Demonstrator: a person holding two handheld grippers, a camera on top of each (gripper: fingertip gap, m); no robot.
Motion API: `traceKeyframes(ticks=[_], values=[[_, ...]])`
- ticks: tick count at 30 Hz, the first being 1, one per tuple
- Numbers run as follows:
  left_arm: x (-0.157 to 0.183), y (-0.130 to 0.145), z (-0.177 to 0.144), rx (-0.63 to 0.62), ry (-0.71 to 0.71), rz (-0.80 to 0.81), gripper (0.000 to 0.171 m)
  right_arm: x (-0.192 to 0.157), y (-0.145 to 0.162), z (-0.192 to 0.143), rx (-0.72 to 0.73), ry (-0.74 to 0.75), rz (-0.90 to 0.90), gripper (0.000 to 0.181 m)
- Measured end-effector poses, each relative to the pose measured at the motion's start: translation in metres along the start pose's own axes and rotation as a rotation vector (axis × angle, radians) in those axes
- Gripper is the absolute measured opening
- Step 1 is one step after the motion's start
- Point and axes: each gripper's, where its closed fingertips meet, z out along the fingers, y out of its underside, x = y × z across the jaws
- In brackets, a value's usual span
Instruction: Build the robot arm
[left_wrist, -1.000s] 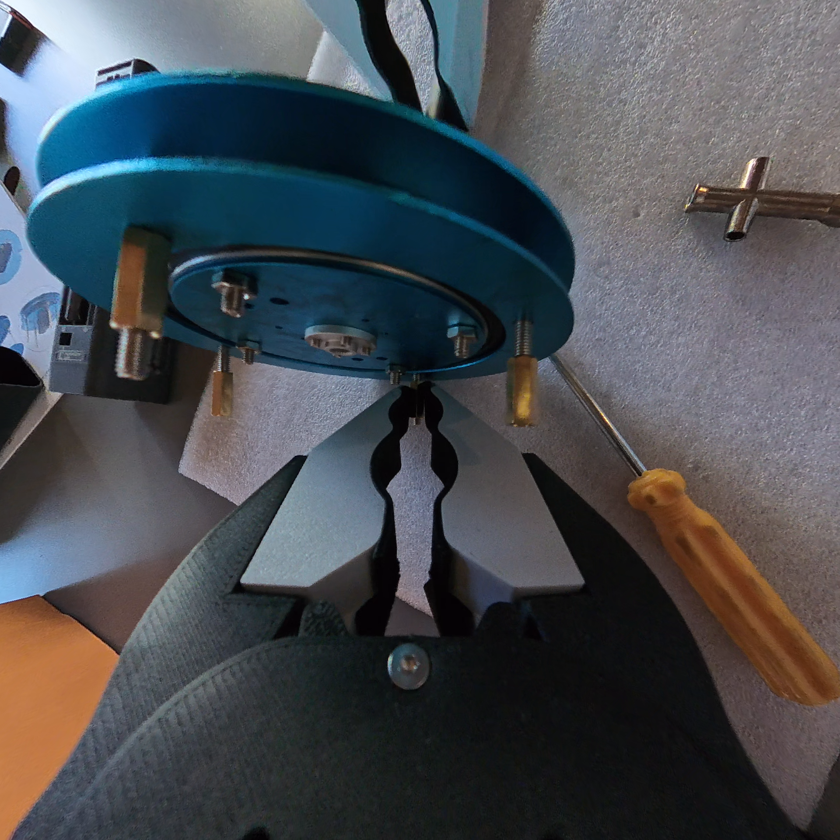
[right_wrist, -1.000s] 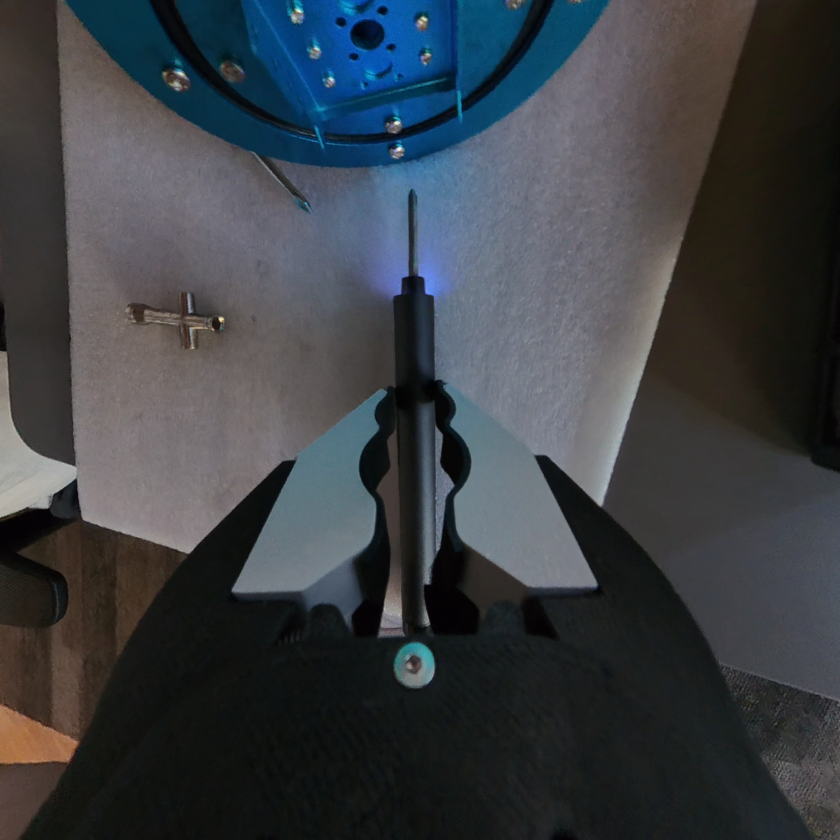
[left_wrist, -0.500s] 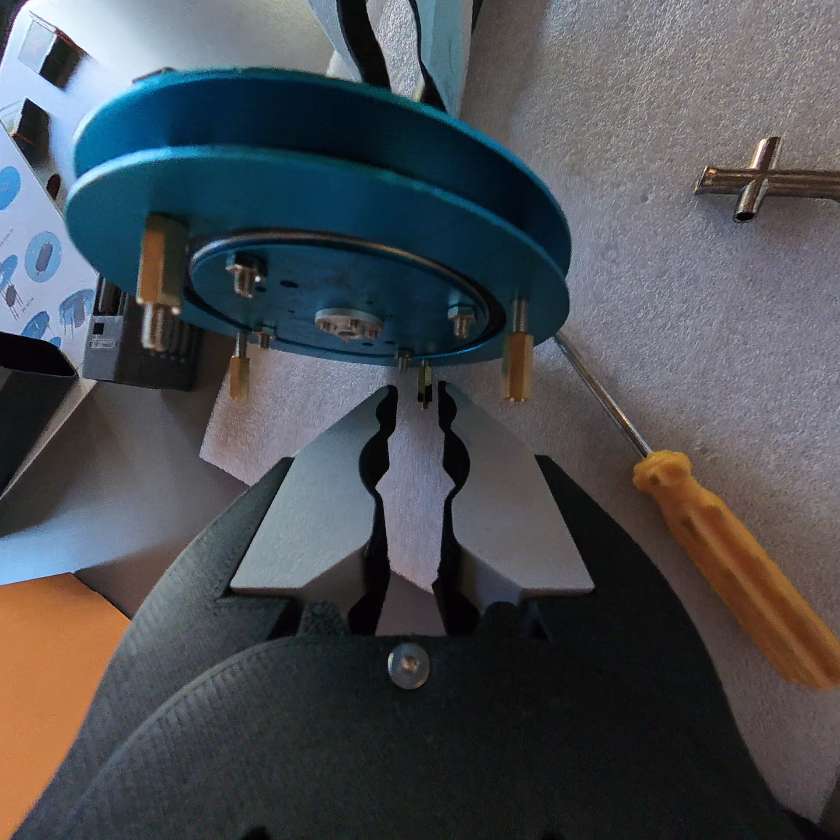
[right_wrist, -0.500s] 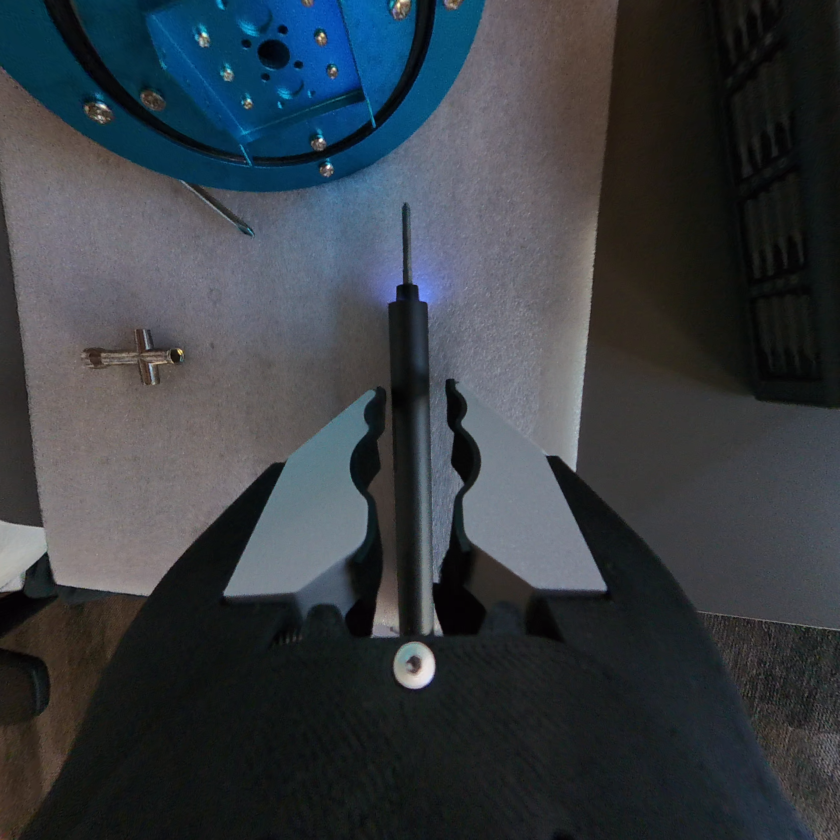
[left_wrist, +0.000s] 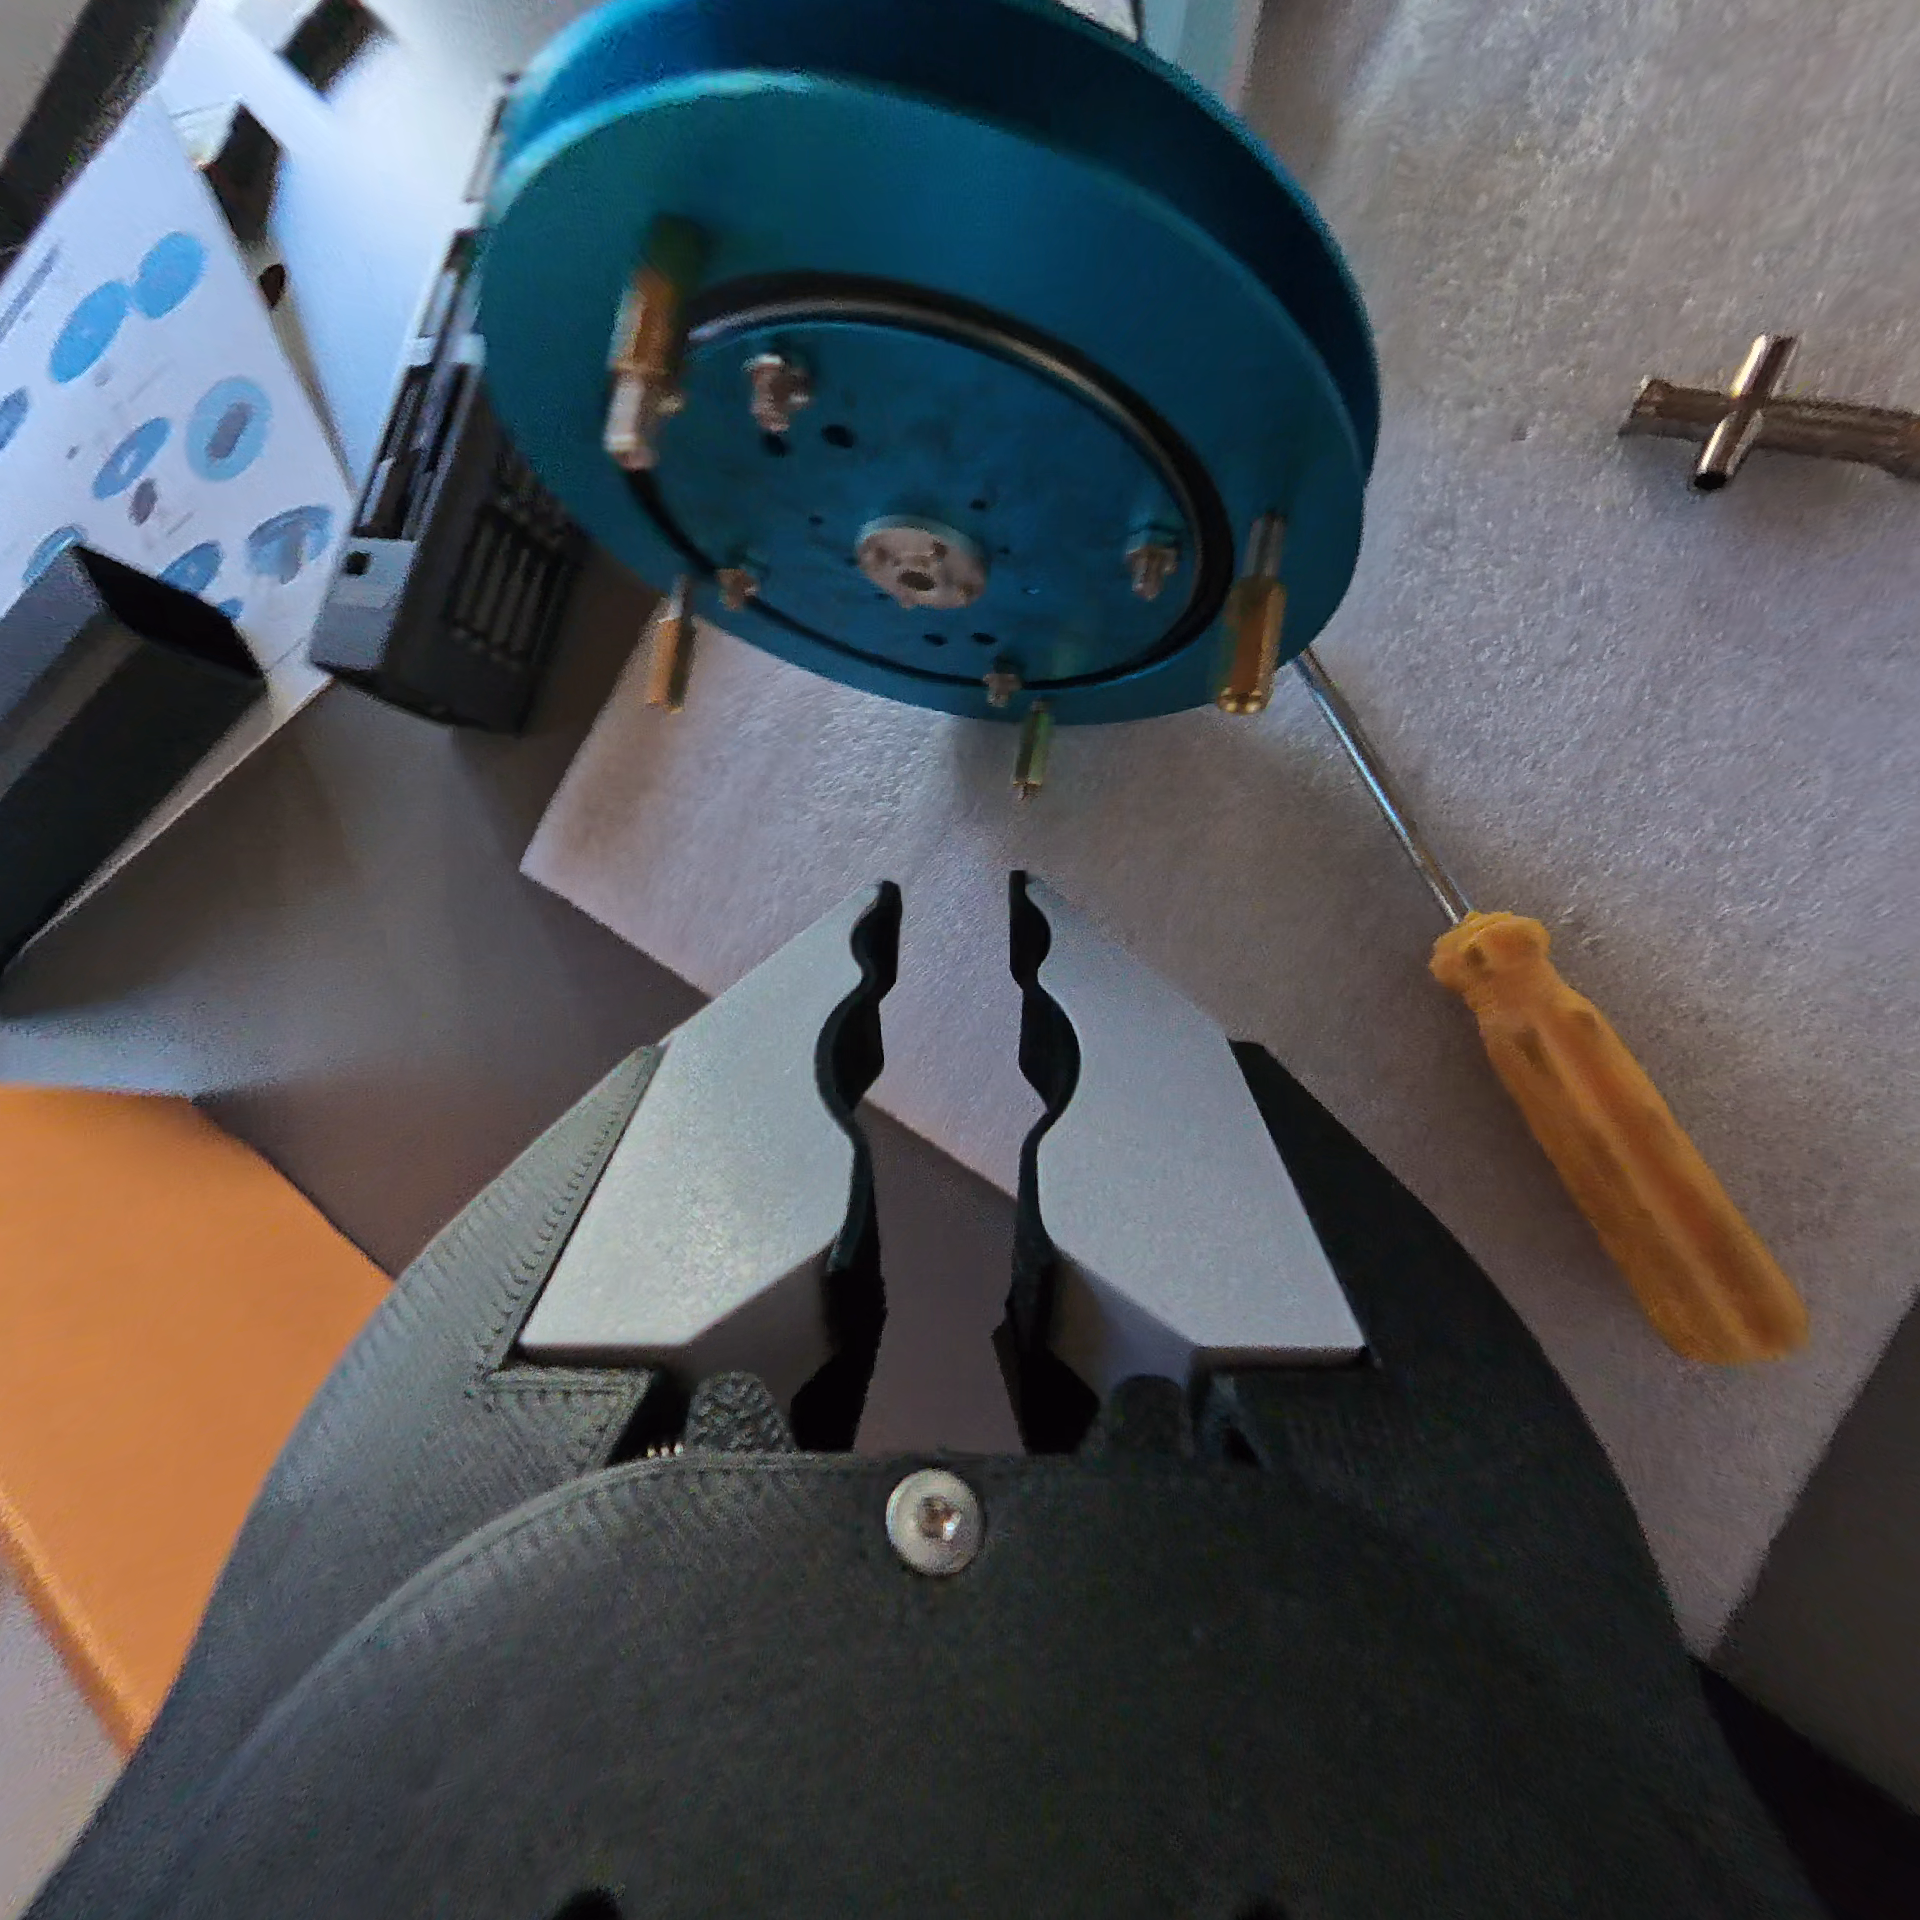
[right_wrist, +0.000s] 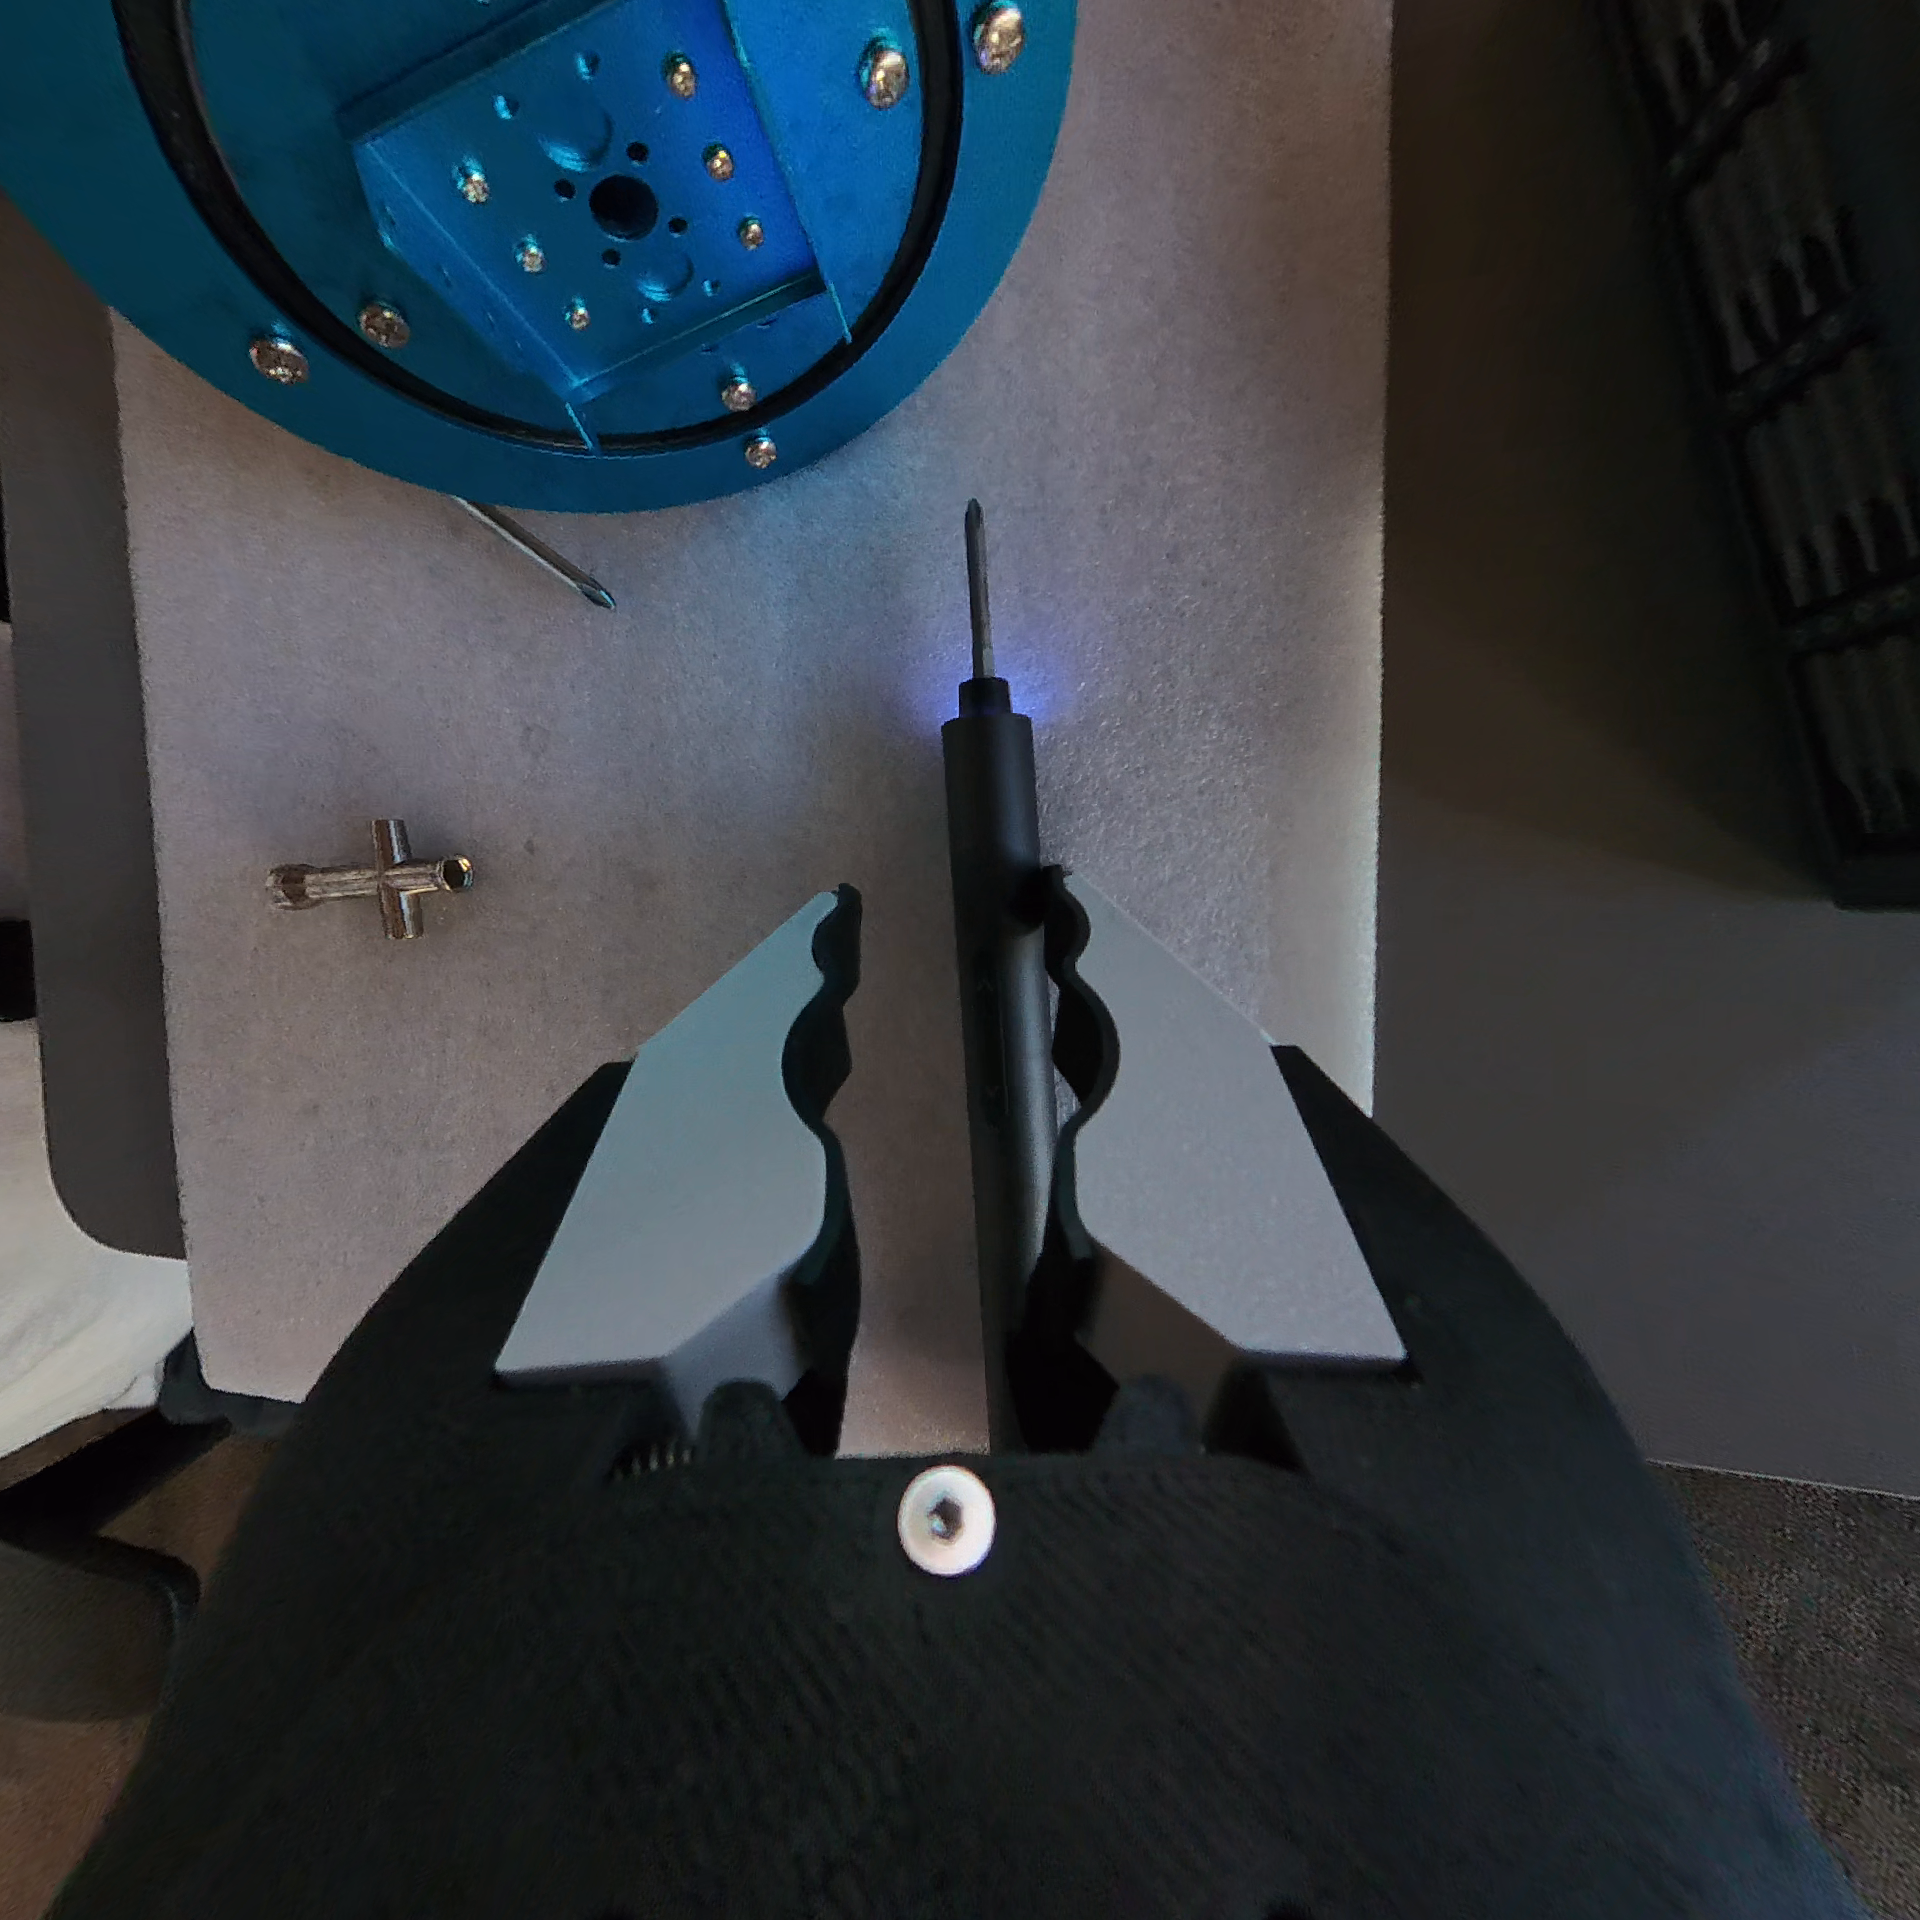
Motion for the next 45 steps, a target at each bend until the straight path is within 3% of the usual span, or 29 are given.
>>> traceKeyframes(ticks=[7,12,18,22,24,28,39,42,45], values=[[-0.005,-0.029,-0.038,0.169,-0.016,-0.201,0.02,0.001,0.002,-0.001,0.028,0.053,-0.032,0.034],[0.002,-0.022,-0.031,0.144,0.016,-0.203,0.02,0.001,0.005,-0.003,0.015,0.063,-0.034,0.034],[0.01,-0.016,0.001,0.067,0.086,-0.097,0.017,0.002,0.006,-0.004,-0.012,0.068,-0.023,0.033],[0.012,-0.011,0.017,0.024,0.149,-0.086,0.016,0.004,0.005,-0.005,-0.014,0.1,-0.063,0.015],[0.014,-0.008,0.023,0.004,0.172,-0.083,0.015,0.003,0.005,-0.004,-0.023,0.107,-0.084,0.015],[0.015,-0.01,0.025,0.033,0.195,-0.092,0.005,0.003,0.005,-0.004,-0.022,0.106,-0.105,0.015],[0.016,-0.01,0.028,0.003,0.196,-0.014,0.002,0.0,0.005,0.001,-0.045,0.076,-0.129,0.019],[0.016,-0.01,0.028,-0.001,0.181,0.001,0.002,-0.008,-0.007,0.0,0.003,0.043,-0.135,0.031],[0.016,-0.01,0.029,-0.014,0.169,0.021,0.002,-0.012,-0.025,-0.003,0.054,0.059,-0.172,0.031]])
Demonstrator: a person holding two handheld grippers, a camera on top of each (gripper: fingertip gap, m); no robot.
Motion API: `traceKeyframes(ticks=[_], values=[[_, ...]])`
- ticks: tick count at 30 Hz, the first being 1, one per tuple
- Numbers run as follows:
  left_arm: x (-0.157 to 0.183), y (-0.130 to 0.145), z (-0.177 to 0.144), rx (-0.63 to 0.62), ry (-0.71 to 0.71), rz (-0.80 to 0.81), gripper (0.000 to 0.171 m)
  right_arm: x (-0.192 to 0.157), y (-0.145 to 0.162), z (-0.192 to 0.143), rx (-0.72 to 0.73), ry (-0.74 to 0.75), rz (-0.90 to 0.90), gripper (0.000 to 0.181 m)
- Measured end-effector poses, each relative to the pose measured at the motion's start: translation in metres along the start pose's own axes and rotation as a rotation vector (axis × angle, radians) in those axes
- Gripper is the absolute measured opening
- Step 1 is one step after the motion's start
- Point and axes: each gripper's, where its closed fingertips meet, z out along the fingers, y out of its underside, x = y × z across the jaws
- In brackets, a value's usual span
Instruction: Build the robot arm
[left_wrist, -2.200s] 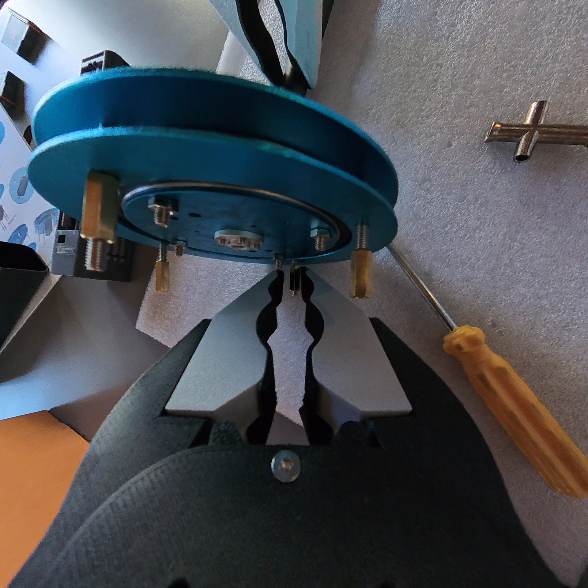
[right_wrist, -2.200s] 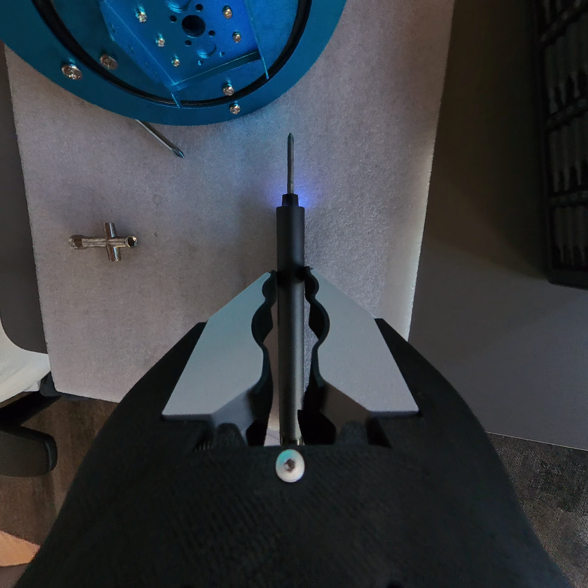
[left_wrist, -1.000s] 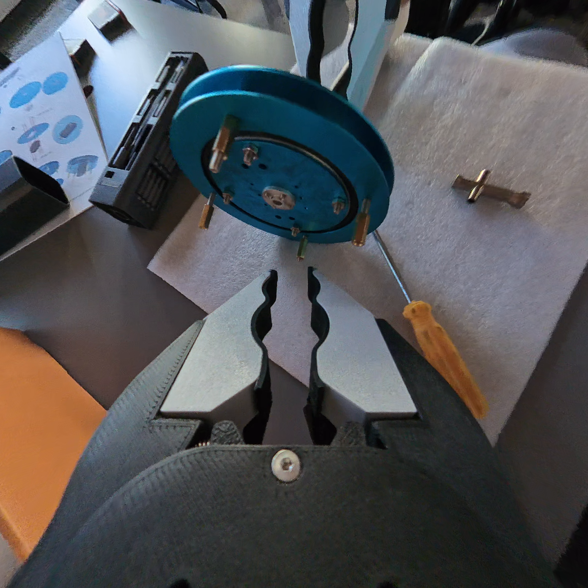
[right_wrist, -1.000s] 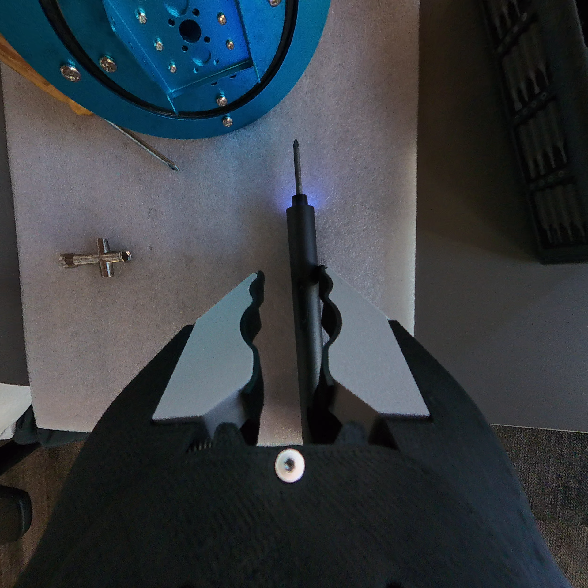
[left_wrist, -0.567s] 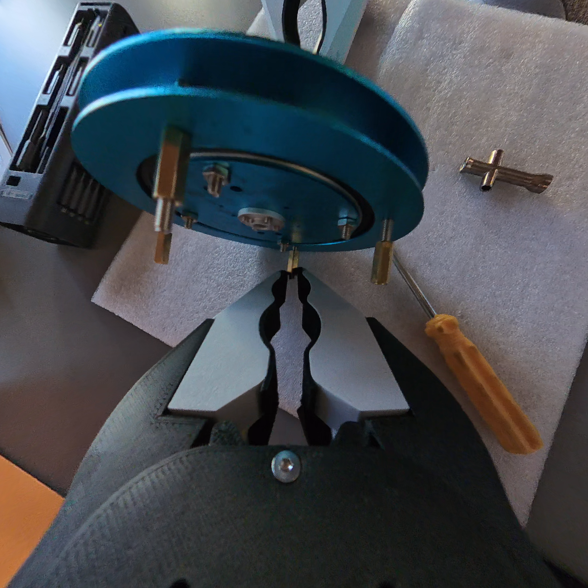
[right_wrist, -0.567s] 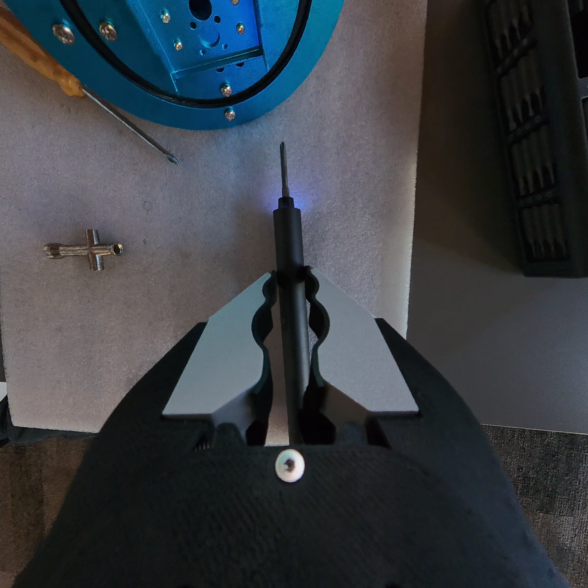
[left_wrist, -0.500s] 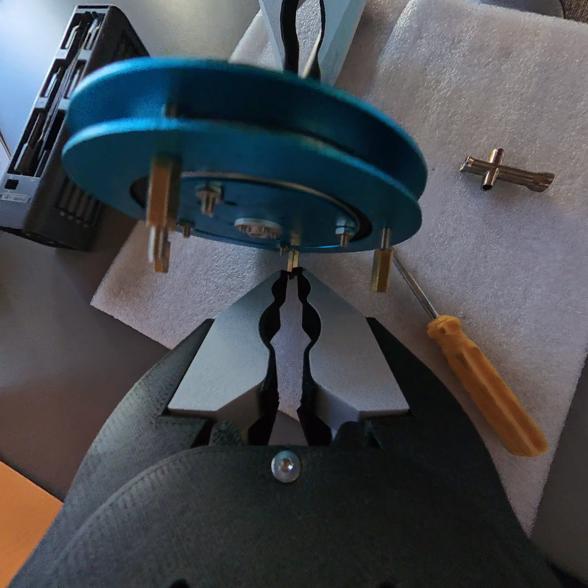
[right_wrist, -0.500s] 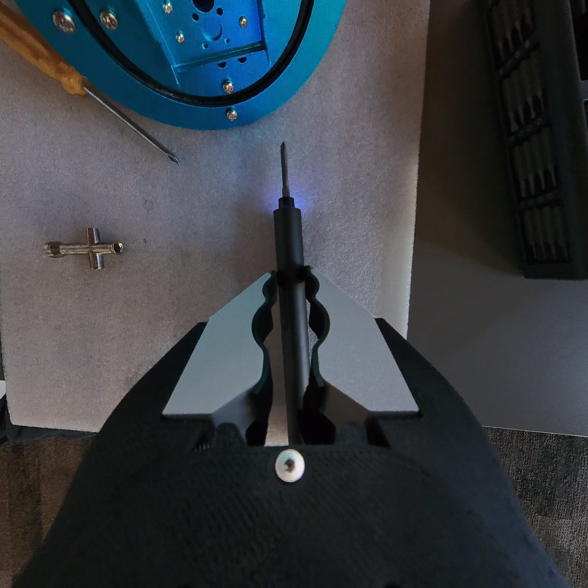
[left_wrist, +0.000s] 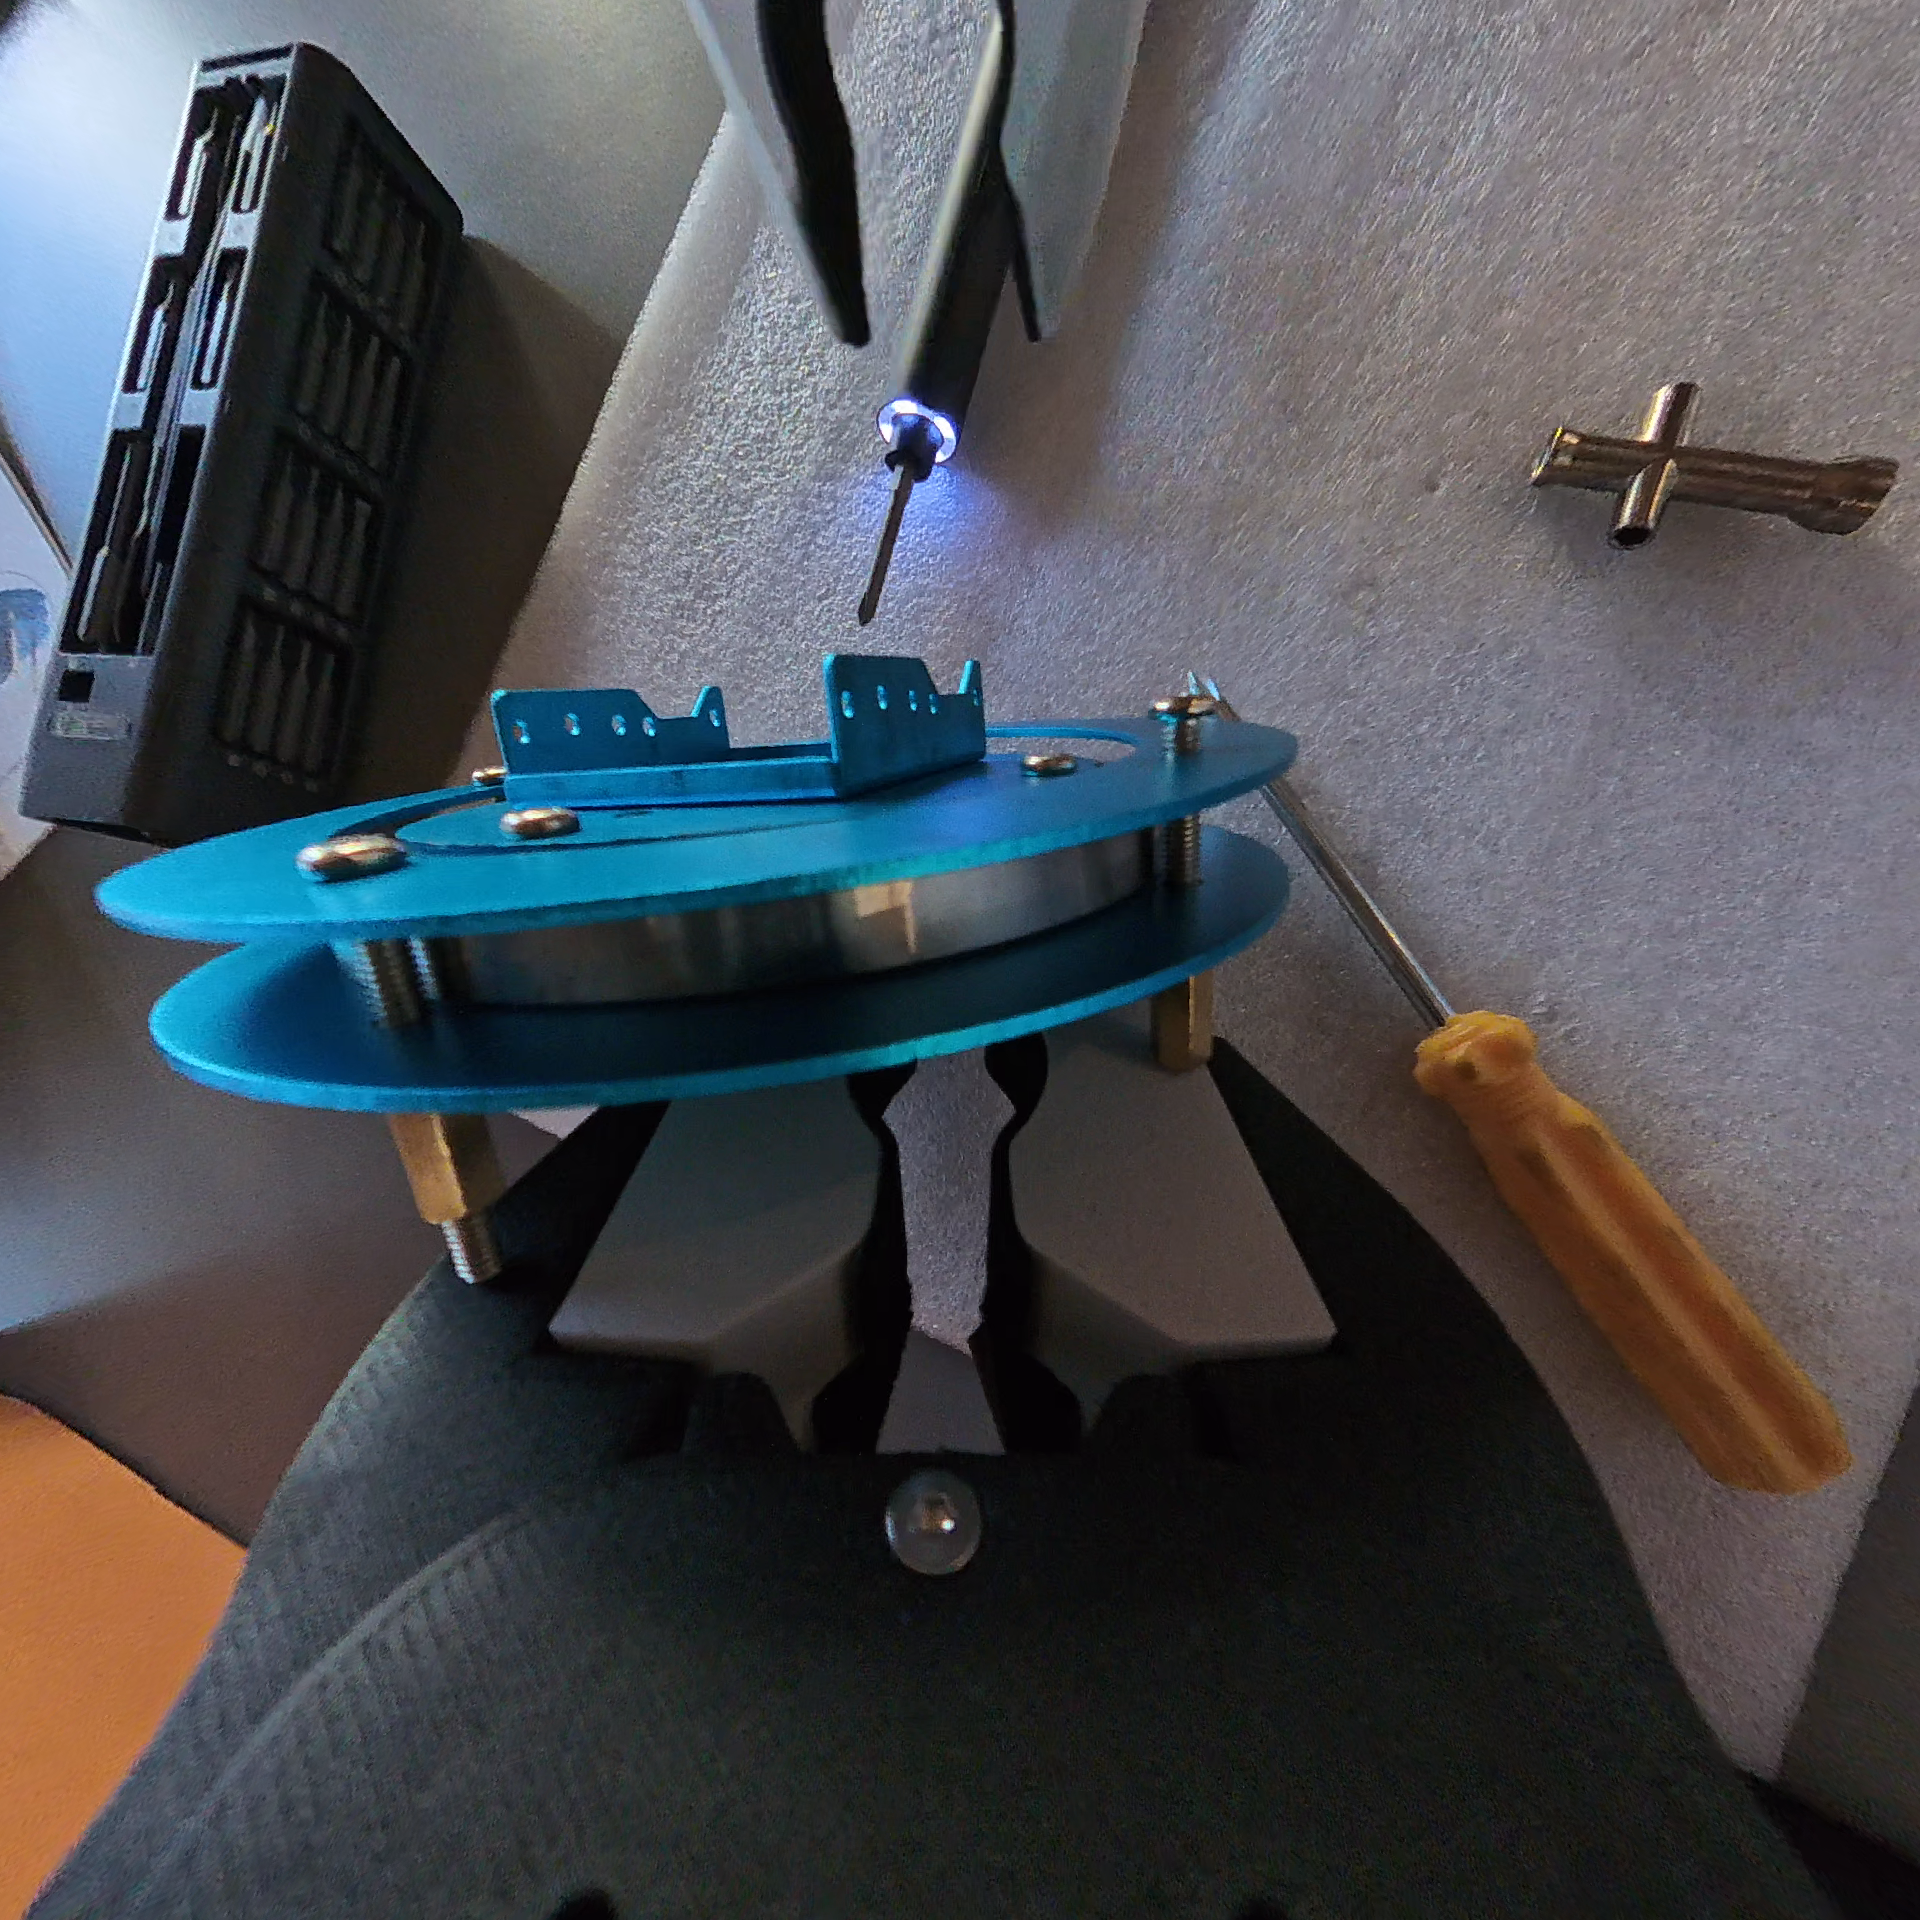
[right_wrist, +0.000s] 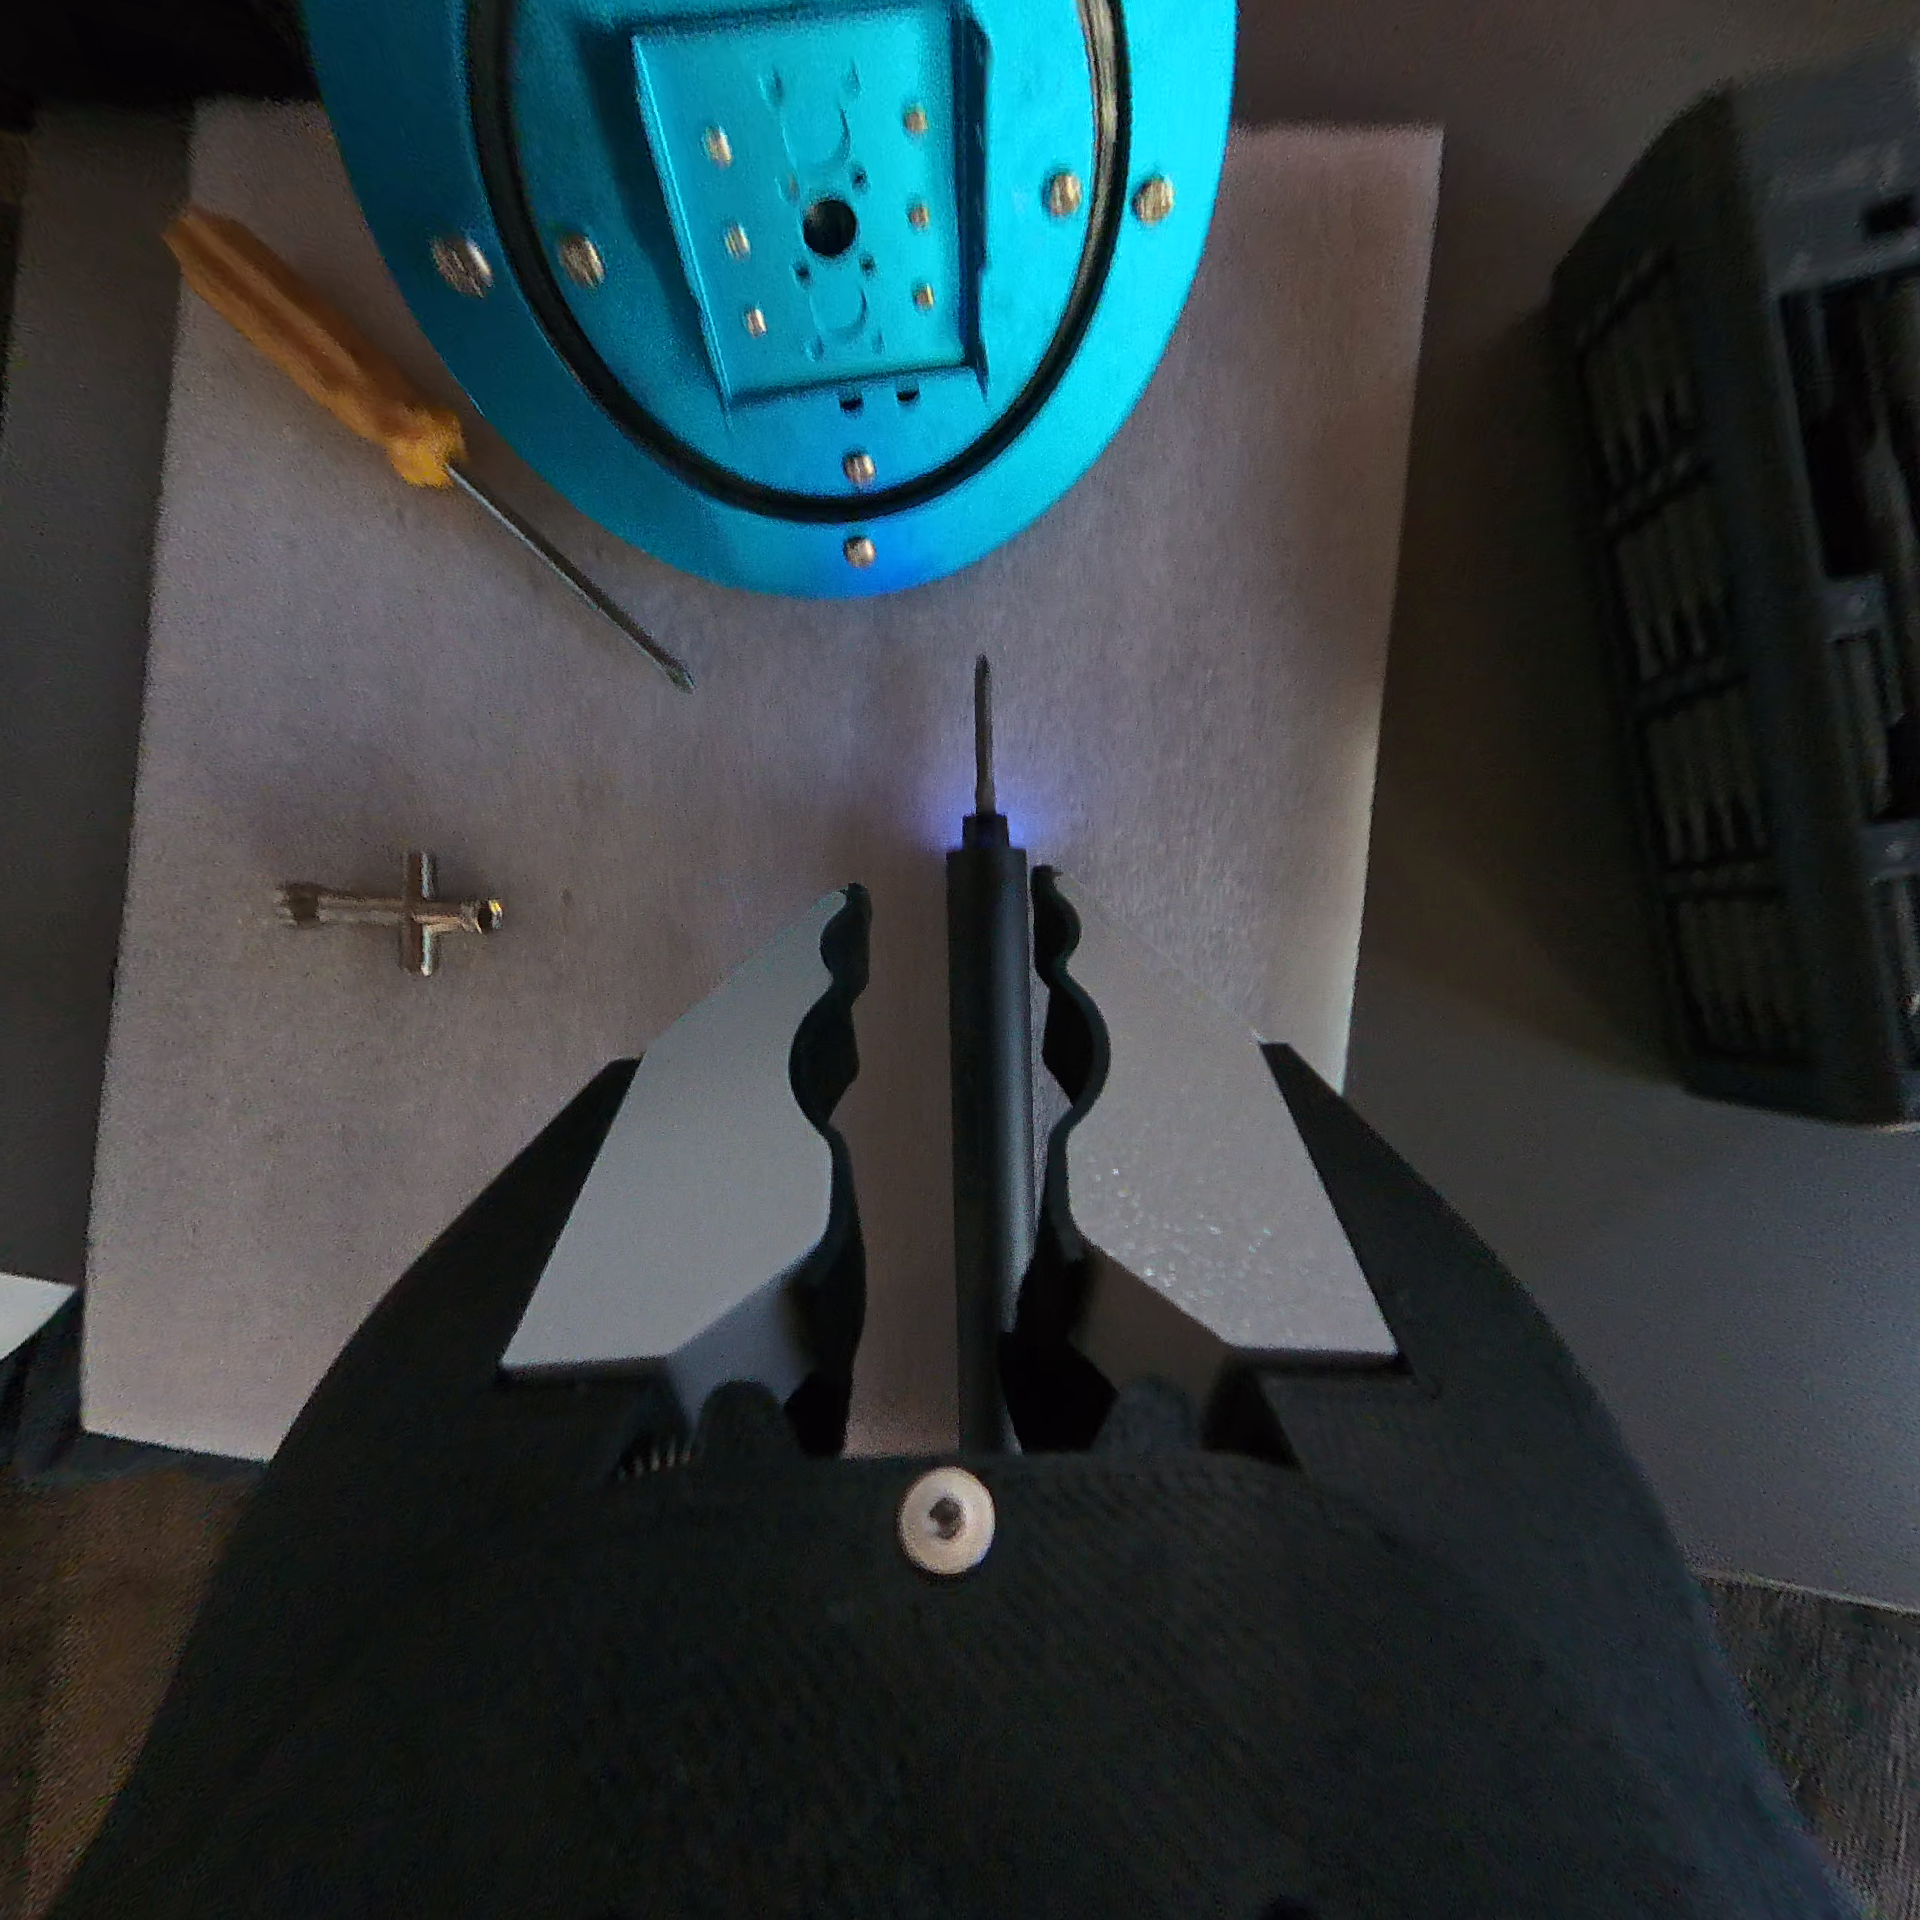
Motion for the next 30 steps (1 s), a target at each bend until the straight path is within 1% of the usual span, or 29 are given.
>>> traceKeyframes(ticks=[4,6,8,11,13,15,20,22,25,30], values=[[0.0,0.0,0.0,-0.062,-0.012,0.062,0.002,-0.01,-0.04,-0.005,0.131,-0.017,-0.069,0.033],[-0.001,-0.001,0.0,-0.103,-0.011,0.095,0.003,-0.015,-0.061,-0.011,0.212,-0.028,-0.118,0.04],[-0.001,-0.001,0.001,-0.136,-0.009,0.122,0.003,-0.018,-0.078,-0.02,0.284,-0.039,-0.145,0.052],[-0.001,-0.002,0.001,-0.17,-0.016,0.155,0.003,-0.018,-0.088,-0.029,0.329,-0.129,-0.046,0.054],[-0.002,-0.002,0.001,-0.193,-0.024,0.176,0.004,-0.019,-0.086,-0.029,0.332,-0.197,0.033,0.053],[-0.002,-0.003,0.001,-0.219,-0.033,0.204,0.005,-0.02,-0.08,-0.026,0.331,-0.208,0.055,0.052],[-0.003,-0.005,0.002,-0.249,-0.044,0.257,0.005,-0.026,-0.042,0.005,0.156,-0.145,-0.069,0.052],[-0.004,-0.006,0.002,-0.243,-0.046,0.256,0.005,-0.022,-0.034,0.021,0.101,-0.105,-0.095,0.049],[-0.004,-0.006,0.003,-0.235,-0.05,0.25,0.005,-0.025,-0.034,0.037,0.087,-0.106,-0.12,0.046],[-0.003,-0.007,0.003,-0.243,-0.059,0.273,0.005,-0.03,-0.032,0.046,0.055,-0.104,-0.164,0.043]])
